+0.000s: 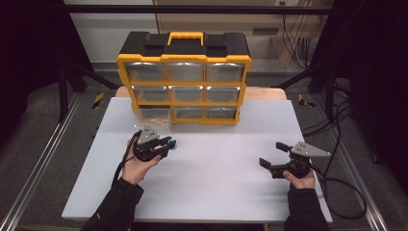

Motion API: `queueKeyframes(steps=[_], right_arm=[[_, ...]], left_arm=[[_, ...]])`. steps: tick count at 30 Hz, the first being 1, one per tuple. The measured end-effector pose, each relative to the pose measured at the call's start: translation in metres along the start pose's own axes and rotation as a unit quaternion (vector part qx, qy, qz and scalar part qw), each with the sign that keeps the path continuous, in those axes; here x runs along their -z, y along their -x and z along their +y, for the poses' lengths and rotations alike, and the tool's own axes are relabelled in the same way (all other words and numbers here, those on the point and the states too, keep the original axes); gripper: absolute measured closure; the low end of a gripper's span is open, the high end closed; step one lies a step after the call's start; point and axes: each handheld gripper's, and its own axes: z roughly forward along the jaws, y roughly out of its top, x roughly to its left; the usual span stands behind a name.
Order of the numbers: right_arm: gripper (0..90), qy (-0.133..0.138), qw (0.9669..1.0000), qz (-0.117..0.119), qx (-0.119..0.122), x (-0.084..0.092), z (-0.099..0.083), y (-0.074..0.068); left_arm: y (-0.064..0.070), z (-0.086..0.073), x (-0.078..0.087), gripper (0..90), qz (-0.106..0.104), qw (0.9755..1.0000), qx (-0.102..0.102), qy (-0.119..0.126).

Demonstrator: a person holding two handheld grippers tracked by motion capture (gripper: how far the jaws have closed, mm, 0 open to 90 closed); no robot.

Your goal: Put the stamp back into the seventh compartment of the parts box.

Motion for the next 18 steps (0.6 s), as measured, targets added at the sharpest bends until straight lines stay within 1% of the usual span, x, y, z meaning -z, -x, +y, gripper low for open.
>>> queueKeyframes(steps=[2,4,7,12,18], right_arm=[[0.7,0.001,1.0000,0.000,0.003,0.000,0.000,0.000],[0.7,0.000,1.0000,0.001,0.000,0.000,0.000,0.000],[0.7,0.001,1.0000,-0.001,0.003,0.000,0.000,0.001],[0.7,0.000,1.0000,0.000,0.000,0.000,0.000,0.000],[0.7,0.001,1.0000,0.001,0.001,0.000,0.000,0.000]], left_arm=[[0.000,0.000,0.001,72.1,0.001,1.0000,0.000,0.000],[-0.001,0.001,0.002,72.1,0.001,1.0000,-0.001,0.001],[-0.002,0.002,0.004,72.1,0.003,1.0000,0.000,0.003],[-0.005,0.003,0.007,72.1,0.005,1.0000,0.003,0.007],[-0.009,0.005,0.011,72.1,0.008,0.9999,0.006,0.012]])
